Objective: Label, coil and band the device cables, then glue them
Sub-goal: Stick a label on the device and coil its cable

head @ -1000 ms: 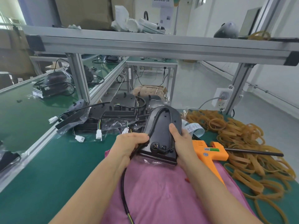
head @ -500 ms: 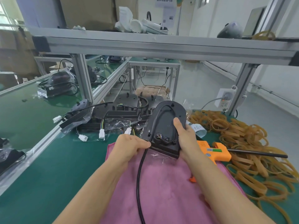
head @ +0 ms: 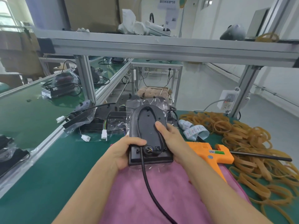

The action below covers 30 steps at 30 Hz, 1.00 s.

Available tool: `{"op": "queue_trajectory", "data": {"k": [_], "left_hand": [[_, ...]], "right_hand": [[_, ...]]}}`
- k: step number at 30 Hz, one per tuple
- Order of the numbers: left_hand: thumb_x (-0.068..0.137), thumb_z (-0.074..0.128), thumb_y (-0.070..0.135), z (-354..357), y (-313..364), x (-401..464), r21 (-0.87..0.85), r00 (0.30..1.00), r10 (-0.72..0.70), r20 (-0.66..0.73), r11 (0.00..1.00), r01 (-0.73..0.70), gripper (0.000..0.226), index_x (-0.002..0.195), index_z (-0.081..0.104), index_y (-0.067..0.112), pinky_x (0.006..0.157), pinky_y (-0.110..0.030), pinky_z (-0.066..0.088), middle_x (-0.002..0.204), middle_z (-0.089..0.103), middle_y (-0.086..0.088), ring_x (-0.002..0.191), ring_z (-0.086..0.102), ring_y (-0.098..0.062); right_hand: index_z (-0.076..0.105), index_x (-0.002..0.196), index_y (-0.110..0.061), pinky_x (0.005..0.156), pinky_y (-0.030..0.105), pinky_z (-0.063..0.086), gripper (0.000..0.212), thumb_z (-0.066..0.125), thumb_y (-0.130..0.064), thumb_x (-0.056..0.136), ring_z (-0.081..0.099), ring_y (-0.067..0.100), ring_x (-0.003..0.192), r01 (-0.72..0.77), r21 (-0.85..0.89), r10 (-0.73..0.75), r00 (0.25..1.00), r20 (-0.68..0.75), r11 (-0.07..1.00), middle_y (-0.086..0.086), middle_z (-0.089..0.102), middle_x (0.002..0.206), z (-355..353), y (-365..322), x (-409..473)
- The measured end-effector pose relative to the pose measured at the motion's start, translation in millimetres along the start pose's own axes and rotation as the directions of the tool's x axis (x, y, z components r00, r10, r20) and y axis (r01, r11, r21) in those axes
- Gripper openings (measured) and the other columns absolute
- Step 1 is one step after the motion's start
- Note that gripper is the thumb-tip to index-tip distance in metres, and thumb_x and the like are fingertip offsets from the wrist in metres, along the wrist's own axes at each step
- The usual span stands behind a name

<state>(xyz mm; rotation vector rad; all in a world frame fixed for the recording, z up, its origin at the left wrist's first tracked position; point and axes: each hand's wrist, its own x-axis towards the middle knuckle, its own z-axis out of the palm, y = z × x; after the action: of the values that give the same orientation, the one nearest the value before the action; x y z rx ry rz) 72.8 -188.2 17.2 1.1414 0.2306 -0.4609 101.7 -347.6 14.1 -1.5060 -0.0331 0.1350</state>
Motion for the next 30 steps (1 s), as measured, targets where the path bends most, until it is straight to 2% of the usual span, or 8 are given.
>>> {"op": "queue_trajectory", "data": {"k": [3, 6, 8, 11, 15, 18, 22, 30], "left_hand": [[0.060, 0.060, 0.002, -2.7, -5.9, 4.0, -0.106, 0.998, -0.015, -0.068, 0.994, 0.008, 0.008, 0.060, 0.068, 0.001, 0.050, -0.036, 0.057, 0.061, 0.068, -0.015, 0.049, 0.066, -0.026], [0.059, 0.063, 0.006, -12.4, -9.0, 8.9, -0.190, 0.991, 0.012, -0.130, 0.981, -0.036, 0.024, 0.082, 0.062, 0.000, 0.067, -0.041, 0.056, 0.069, 0.069, -0.016, 0.058, 0.067, -0.029], [0.056, 0.064, 0.007, -17.5, -9.7, 11.0, -0.200, 0.985, 0.043, -0.168, 0.977, -0.076, 0.040, 0.095, 0.061, 0.000, 0.071, -0.043, 0.057, 0.075, 0.070, -0.017, 0.064, 0.067, -0.030], [0.054, 0.065, 0.008, -22.0, -11.3, 10.2, -0.198, 0.984, 0.060, -0.170, 0.976, -0.094, 0.041, 0.094, 0.063, -0.001, 0.065, -0.043, 0.060, 0.076, 0.071, -0.017, 0.063, 0.069, -0.031], [0.058, 0.063, 0.009, -32.2, -9.8, 7.1, -0.191, 0.992, 0.064, -0.105, 0.978, -0.083, 0.024, 0.080, 0.062, 0.001, 0.059, -0.041, 0.060, 0.074, 0.070, -0.017, 0.062, 0.069, -0.030], [0.058, 0.060, 0.005, -31.4, -15.6, -0.8, -0.144, 0.998, 0.038, -0.053, 0.989, -0.045, 0.007, 0.063, 0.064, 0.002, 0.053, -0.040, 0.059, 0.065, 0.067, -0.016, 0.055, 0.067, -0.028], [0.043, 0.062, -0.011, -27.5, -38.6, -9.3, -0.069, 1.000, 0.018, -0.021, 0.997, -0.019, 0.038, 0.080, 0.061, -0.004, 0.048, -0.035, 0.056, 0.066, 0.066, -0.018, 0.050, 0.064, -0.027], [0.047, 0.060, -0.013, -10.5, -57.8, -13.9, -0.017, 0.987, 0.104, 0.123, 0.995, -0.102, 0.065, 0.109, 0.060, 0.006, 0.049, -0.033, 0.055, 0.080, 0.069, -0.020, 0.056, 0.065, -0.028]], "right_hand": [[0.041, 0.142, -0.012, 0.106, 0.042, 0.041, 0.060, 0.050, -0.048, 0.095, 0.051, 0.023, 0.125, 0.028, -0.436, -0.050, 0.998, -0.038, 0.900, 0.008, 0.050, 0.141, 7.7, -14.6, -1.7], [0.066, 0.093, -0.021, 0.075, 0.032, 0.048, 0.039, 0.059, -0.058, 0.083, 0.057, 0.009, 0.082, 0.129, -0.765, -0.197, 0.980, 0.003, 0.631, 0.000, 0.065, 0.090, -1.9, -25.1, -31.9], [0.052, 0.060, -0.016, 0.050, 0.032, 0.033, 0.051, 0.063, -0.065, 0.068, 0.041, 0.010, 0.052, 0.144, -0.885, 0.074, 0.978, 0.196, 0.442, -0.002, 0.047, 0.055, -3.0, -23.8, -71.9], [0.057, 0.072, -0.015, 0.054, 0.028, 0.031, 0.027, 0.064, -0.040, 0.079, 0.055, 0.020, 0.072, 0.244, -0.963, 0.368, 0.890, 0.268, 0.110, -0.001, 0.056, 0.069, -1.1, -10.5, -114.8], [0.061, 0.113, -0.030, 0.067, 0.030, 0.035, 0.025, 0.043, -0.024, 0.096, 0.060, 0.023, 0.103, 0.071, -0.976, -0.134, 0.986, 0.100, -0.205, -0.003, 0.064, 0.109, -16.5, -24.0, -104.9], [0.059, 0.117, -0.029, 0.072, 0.033, 0.043, 0.031, 0.045, -0.017, 0.092, 0.059, 0.026, 0.103, 0.135, -0.989, -0.169, 0.975, 0.144, -0.068, -0.001, 0.063, 0.109, -26.4, -20.0, -90.2], [0.067, 0.112, -0.021, 0.072, 0.017, 0.046, 0.039, 0.042, -0.003, 0.088, 0.064, 0.013, 0.090, 0.194, -0.886, 0.281, 0.901, 0.331, 0.422, -0.005, 0.073, 0.099, -41.4, 1.4, -79.1], [0.064, 0.115, -0.030, 0.072, 0.014, 0.039, 0.026, 0.066, -0.029, 0.089, 0.051, 0.003, 0.077, 0.233, -0.643, -0.366, 0.927, -0.080, 0.730, -0.010, 0.055, 0.085, -37.4, 2.0, -44.6]]}}
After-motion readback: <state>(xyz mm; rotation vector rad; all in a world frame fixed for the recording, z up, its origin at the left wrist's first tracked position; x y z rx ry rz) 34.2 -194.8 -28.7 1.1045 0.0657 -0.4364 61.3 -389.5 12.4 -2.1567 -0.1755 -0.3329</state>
